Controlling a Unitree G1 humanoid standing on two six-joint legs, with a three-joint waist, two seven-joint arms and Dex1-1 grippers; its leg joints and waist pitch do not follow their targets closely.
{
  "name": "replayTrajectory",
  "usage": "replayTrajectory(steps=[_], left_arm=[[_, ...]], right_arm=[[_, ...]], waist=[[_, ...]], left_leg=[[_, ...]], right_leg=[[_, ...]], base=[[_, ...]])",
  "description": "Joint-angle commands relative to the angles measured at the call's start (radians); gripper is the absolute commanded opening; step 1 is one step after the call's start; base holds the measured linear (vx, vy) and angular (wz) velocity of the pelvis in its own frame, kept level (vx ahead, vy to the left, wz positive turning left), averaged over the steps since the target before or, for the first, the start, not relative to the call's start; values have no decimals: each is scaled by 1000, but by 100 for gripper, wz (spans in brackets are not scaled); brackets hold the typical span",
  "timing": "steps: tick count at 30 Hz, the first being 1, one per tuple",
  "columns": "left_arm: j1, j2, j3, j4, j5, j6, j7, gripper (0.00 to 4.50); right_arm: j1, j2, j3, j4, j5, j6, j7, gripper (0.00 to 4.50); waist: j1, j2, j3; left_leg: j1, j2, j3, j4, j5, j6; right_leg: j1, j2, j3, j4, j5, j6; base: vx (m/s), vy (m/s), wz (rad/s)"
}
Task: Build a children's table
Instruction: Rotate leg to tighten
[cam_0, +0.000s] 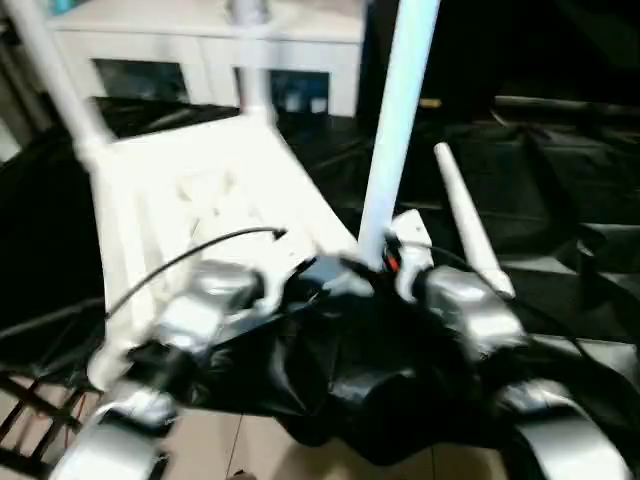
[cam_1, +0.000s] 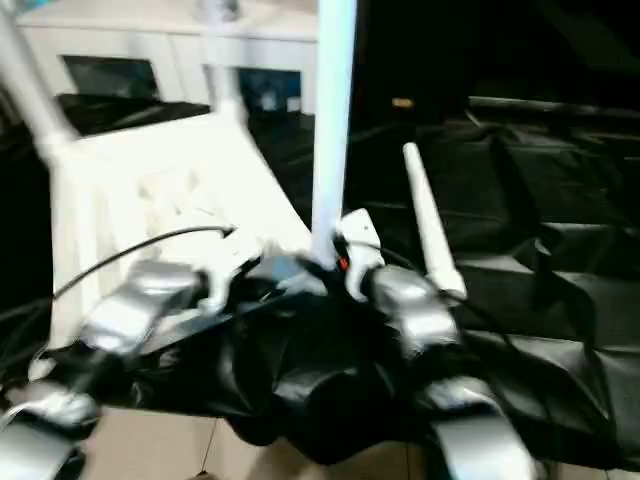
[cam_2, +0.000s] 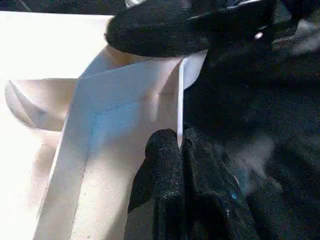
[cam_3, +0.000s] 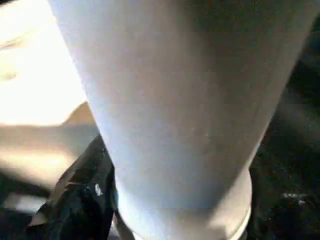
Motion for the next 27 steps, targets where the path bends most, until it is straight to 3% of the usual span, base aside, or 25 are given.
replayTrajectory(steps=[1,3,5,7,9,13,17,21,27], left_arm=[[-36,-40,13,22,2,-6,48,0],[-42,-50,10,33,5,-19,49,0],[-41,-49,8,30,4,-26,36,0],[-36,-42,0,21,0,-42,11,0],[-30,-32,-5,10,-4,-46,-9,0],[-10,6,-27,-23,-8,-49,-73,0],[21,50,-47,-75,-22,-56,-165,0],[50,101,-68,-126,-41,-66,-265,0],[87,177,-93,-203,-68,-46,-390,0]], right_arm=[[16,55,35,75,-21,18,-37,276],[13,73,40,79,-17,15,7,276],[12,80,34,73,-5,14,37,346],[2,82,29,81,-5,-8,56,346],[2,75,38,76,-15,-29,71,377],[12,34,74,38,-25,-75,165,377],[44,-25,105,-46,-6,-96,346,377],[76,-94,137,-126,17,-84,515,377],[123,-183,184,-220,35,-43,715,364]], waist=[[6,-1,-59],[6,-3,-58],[6,-3,-57],[5,-2,-57],[5,-2,-57],[1,-1,-61],[2,1,-61],[14,4,-61],[31,-1,-59]], left_leg=[[1,14,-2,-68,-183,8],[1,14,-1,-68,-184,23],[2,14,-1,-69,-197,31],[1,15,-2,-70,-209,32],[1,16,-2,-70,-207,31],[0,16,-2,-66,-174,45],[-2,17,0,-62,-159,80],[5,24,1,-63,-176,79],[6,24,2,-65,-176,73]], right_leg=[[53,-54,42,-83,-140,-217],[54,-53,41,-83,-119,-222],[54,-54,41,-85,-129,-223],[54,-56,41,-86,-148,-223],[54,-56,40,-86,-152,-223],[57,-54,40,-77,-70,-242],[59,-52,39,-72,-2,-266],[56,-52,39,-72,-29,-274],[55,-52,39,-71,-45,-267]], base=[[0,0,0],[0,0,0],[0,0,0],[0,0,0],[0,0,0],[0,0,0],[0,0,0],[0,0,0],[0,0,0]])
